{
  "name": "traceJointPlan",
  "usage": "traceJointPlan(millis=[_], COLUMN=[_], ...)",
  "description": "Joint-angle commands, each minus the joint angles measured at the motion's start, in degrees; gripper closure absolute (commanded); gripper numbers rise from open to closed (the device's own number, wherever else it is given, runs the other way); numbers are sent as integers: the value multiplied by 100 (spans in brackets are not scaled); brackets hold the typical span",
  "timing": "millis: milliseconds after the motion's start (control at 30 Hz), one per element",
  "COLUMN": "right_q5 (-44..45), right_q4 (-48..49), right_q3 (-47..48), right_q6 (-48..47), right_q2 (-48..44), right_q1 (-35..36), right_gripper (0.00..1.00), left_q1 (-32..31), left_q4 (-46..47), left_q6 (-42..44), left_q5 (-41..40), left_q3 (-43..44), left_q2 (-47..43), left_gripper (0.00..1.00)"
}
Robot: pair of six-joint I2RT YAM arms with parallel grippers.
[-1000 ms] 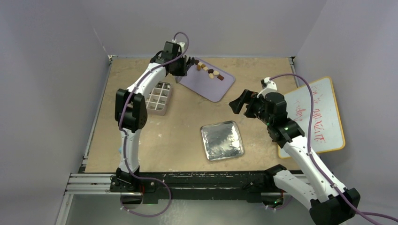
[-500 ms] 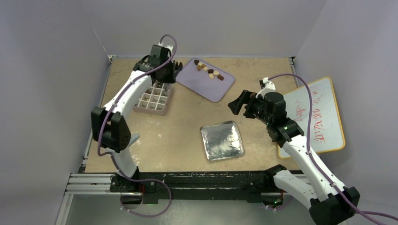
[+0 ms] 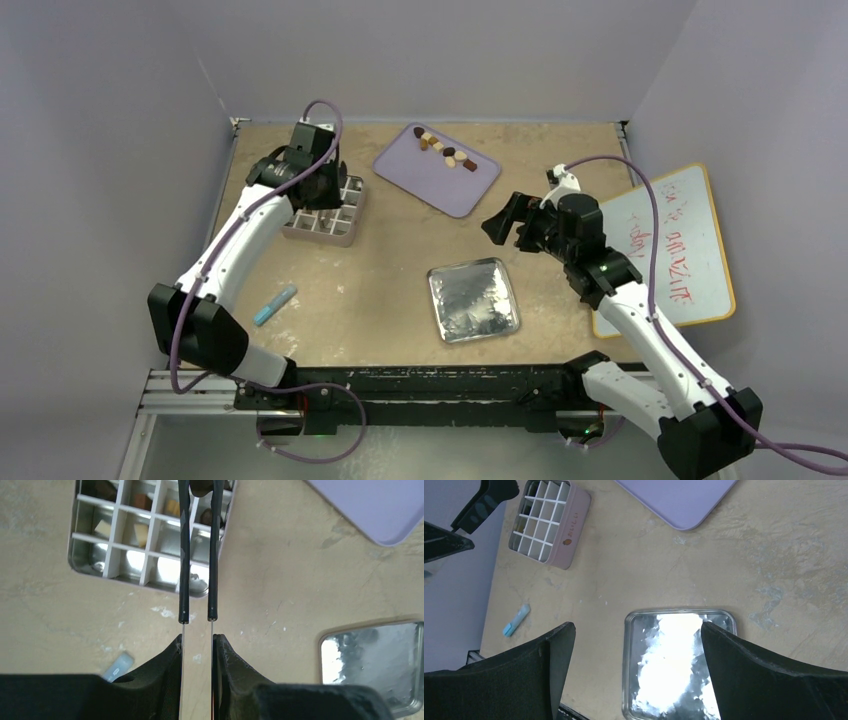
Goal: Pack the chocolate
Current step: Place the fake chocolate in the packing box.
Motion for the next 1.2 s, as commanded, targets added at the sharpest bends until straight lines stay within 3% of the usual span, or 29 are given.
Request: traceJointPlan(millis=[0,833,1167], right_q5=[-210,-166,-150], right_q4=[177,177,180], right_q3=[74,47,18], right_q6=[38,92,91], right_q2=[97,-4,-61], right_q1=[11,11,10], right_gripper=[3,3,3], left_q1=[117,319,319], left_q4=[-235,-135,-230], left_q6=[-300,-302,-309], left_q5=[-266,-34,-126], left_q3=[-329,-747,-744], left_q2=[-417,154,71], left_gripper=[84,77,67])
